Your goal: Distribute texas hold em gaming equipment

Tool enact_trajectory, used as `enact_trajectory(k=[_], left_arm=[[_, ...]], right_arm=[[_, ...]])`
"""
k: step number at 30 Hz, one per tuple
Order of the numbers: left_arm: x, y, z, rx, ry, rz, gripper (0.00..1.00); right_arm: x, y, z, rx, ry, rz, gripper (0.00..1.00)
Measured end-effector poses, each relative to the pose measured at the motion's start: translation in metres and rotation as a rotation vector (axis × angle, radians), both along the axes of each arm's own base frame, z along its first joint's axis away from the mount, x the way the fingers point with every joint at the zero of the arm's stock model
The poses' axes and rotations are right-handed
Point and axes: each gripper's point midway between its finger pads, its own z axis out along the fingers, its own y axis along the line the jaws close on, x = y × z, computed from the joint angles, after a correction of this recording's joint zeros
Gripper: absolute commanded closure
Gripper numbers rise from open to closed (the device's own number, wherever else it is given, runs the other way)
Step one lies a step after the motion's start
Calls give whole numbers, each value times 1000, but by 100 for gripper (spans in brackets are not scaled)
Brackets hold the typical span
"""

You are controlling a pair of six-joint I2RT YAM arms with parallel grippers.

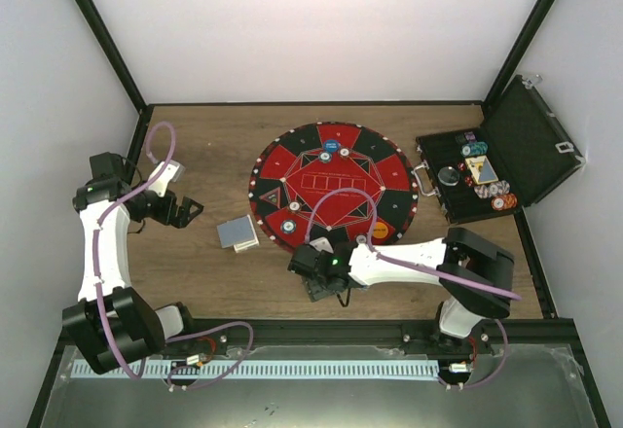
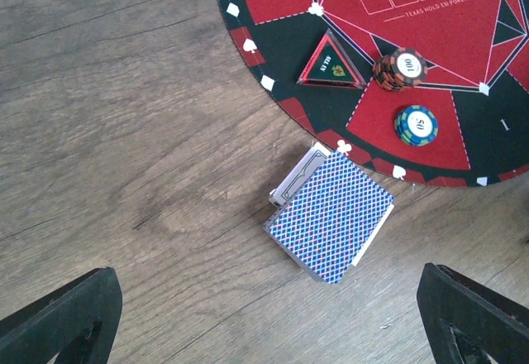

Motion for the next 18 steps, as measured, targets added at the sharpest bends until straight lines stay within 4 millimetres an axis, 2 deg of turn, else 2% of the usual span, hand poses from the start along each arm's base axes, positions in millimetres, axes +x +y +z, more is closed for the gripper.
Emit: enact_trajectory(k=[18], left_arm=[[0,0,0,2,1,1,0]], right_arm=[[9,0,-2,-18,-15,4,48]])
